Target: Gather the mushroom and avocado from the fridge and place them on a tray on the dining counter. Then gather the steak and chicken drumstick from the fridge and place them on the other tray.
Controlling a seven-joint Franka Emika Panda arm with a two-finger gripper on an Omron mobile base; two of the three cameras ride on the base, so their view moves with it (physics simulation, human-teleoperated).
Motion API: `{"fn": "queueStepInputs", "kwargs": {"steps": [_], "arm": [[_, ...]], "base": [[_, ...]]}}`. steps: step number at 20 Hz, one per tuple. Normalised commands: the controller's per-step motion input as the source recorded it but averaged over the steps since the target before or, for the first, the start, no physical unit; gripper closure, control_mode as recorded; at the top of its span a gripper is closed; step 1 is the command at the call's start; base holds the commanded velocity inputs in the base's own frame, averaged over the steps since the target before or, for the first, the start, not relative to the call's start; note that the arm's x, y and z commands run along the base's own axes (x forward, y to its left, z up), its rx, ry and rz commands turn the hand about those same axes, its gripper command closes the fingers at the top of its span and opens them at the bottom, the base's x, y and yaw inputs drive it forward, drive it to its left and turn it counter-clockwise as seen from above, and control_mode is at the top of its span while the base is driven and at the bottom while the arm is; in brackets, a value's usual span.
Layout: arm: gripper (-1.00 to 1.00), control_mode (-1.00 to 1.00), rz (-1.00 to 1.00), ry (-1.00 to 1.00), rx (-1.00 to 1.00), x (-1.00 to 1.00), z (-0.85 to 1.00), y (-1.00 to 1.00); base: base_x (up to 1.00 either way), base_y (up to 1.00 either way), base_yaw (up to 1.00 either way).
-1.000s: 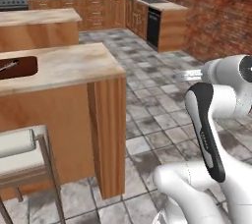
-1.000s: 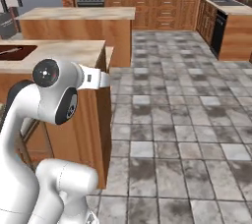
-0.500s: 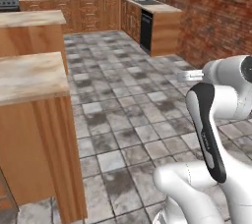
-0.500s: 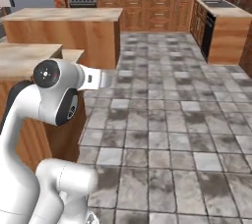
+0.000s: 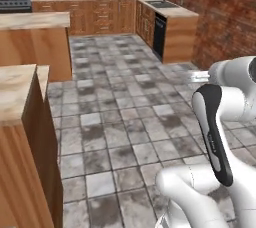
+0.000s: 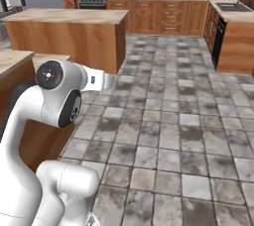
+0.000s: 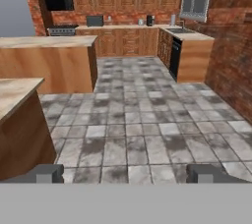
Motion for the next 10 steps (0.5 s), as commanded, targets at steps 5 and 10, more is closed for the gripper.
{"fn": "queueStepInputs", "kwargs": {"steps": [5,10], "arm": [[-1.0,1.0,0.0,0.0,0.0,0.0,0.0,0.0],[-1.0,1.0,0.0,0.0,0.0,0.0,0.0,0.0]], "base": [[0.92,-0.37,0.3],[0.83,-0.32,0.33]]}}
